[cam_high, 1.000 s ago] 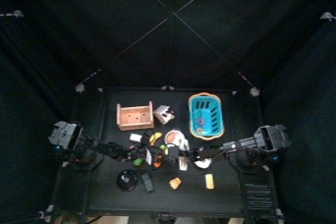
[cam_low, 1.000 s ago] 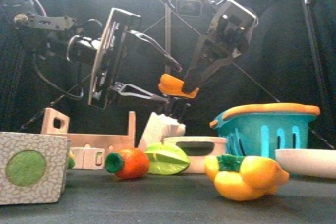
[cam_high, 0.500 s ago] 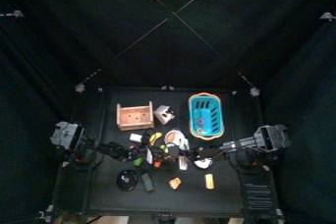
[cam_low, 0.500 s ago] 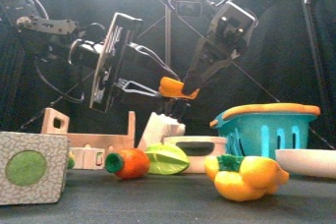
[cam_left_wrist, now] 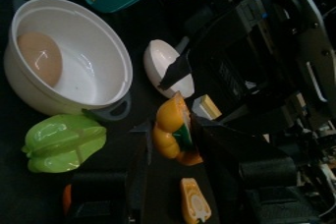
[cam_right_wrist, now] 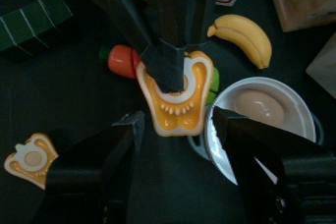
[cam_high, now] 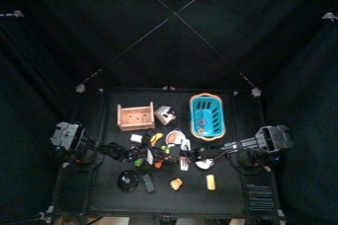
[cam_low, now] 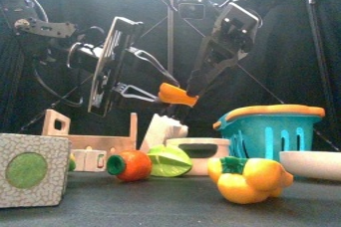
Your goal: Hand over squash half
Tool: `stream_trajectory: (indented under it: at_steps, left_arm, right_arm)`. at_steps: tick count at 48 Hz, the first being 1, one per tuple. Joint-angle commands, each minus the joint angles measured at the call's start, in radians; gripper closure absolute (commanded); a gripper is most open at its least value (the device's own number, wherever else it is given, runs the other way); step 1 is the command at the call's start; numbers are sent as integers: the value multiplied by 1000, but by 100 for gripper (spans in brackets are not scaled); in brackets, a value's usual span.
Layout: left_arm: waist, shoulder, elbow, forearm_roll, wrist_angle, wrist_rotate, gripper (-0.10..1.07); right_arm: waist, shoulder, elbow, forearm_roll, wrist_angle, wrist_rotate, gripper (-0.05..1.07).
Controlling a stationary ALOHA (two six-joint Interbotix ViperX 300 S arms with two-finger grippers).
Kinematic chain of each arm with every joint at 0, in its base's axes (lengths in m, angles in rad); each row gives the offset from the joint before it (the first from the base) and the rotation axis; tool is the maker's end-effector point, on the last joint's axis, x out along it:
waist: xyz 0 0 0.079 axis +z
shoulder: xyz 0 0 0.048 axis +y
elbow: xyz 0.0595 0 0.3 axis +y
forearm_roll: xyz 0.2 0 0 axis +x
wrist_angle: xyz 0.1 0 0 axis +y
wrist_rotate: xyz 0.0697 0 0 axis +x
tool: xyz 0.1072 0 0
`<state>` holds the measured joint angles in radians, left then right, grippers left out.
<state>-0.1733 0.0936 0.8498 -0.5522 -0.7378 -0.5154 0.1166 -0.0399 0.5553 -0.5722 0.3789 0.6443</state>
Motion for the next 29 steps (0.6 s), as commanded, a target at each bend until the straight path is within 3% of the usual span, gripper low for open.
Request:
stream_trajectory:
  at_steps: [1,29]
  left_arm:
    - [3,-9,-3,0,-8,3,24]
    - [3,-18,11,0,-8,8,24]
  right_arm:
    - [-2,-34,-5,6,5,0,12]
    - [6,-37,3,8,38,0,12]
